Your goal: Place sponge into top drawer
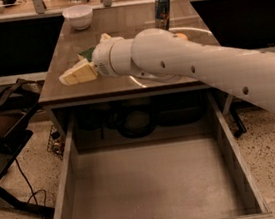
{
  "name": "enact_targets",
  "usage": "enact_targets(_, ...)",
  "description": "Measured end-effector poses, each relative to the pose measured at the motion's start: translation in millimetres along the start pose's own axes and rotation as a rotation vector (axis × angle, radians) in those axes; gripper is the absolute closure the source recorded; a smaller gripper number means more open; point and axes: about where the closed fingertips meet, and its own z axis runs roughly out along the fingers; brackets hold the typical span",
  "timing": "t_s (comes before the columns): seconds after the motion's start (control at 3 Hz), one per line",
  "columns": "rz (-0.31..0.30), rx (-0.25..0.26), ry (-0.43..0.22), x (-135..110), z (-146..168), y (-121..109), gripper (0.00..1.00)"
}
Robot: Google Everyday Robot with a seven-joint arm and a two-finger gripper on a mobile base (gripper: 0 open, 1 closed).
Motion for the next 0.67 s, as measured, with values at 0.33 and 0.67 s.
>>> enact_targets(0.33,-0.097,0.058,0.043,-7.6,-2.7,-38.7,0.0)
enact_targets(0.67,-0.159,0.104,0.066,-6.4,-13.2,-75.3,0.0)
